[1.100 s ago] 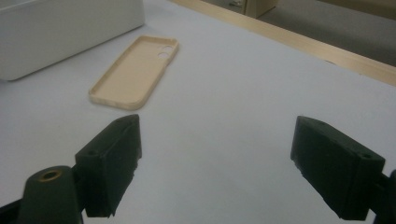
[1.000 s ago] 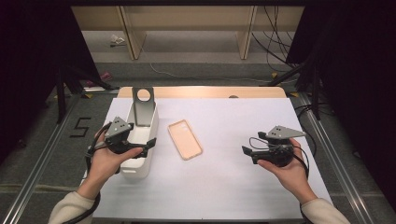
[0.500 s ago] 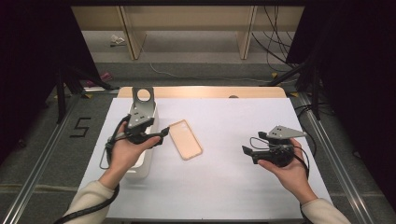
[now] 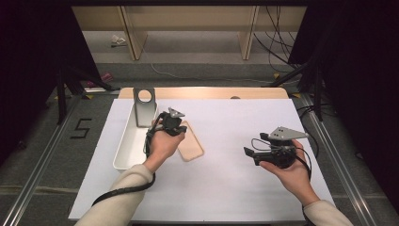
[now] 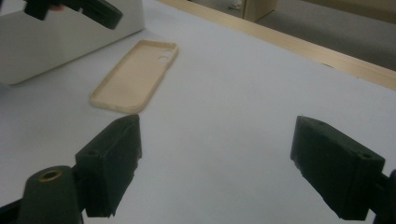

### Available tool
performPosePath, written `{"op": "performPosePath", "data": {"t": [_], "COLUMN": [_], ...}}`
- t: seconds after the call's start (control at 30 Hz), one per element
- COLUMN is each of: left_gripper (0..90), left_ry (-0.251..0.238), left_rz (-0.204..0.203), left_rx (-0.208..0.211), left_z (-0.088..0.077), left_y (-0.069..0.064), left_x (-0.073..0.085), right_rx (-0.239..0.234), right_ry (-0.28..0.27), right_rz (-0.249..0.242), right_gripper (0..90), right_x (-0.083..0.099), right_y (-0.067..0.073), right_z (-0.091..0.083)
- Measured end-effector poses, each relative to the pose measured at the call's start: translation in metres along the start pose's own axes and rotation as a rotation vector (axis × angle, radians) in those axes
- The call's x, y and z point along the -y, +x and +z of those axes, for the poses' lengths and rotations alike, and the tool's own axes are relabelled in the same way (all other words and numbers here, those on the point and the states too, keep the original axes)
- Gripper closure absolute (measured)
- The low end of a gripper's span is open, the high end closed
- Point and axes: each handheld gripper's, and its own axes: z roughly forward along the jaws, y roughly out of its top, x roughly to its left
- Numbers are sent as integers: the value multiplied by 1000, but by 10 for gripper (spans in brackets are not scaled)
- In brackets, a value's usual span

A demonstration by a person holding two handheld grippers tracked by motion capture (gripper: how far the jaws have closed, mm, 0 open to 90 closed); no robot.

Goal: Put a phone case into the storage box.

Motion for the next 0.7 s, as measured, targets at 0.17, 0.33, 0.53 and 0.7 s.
{"op": "performPosePath", "data": {"t": [0.17, 0.33, 0.53, 0.7], "left_gripper": [898, 898, 899, 899], "left_ry": [68, 111, 127, 137], "left_rz": [-21, -35, -55, -56], "left_rx": [-23, -38, -31, -38], "left_z": [26, 45, 58, 67], "left_y": [2, 3, 2, 3], "left_x": [-3, -3, -1, 1], "right_rx": [-3, -5, -7, -8], "right_ry": [2, 1, 2, 1], "right_rz": [-5, -4, -8, -10], "right_gripper": [173, 173, 173, 173], "right_x": [0, 0, 0, 0], "right_y": [0, 0, 1, 1], "right_z": [0, 0, 1, 1]}}
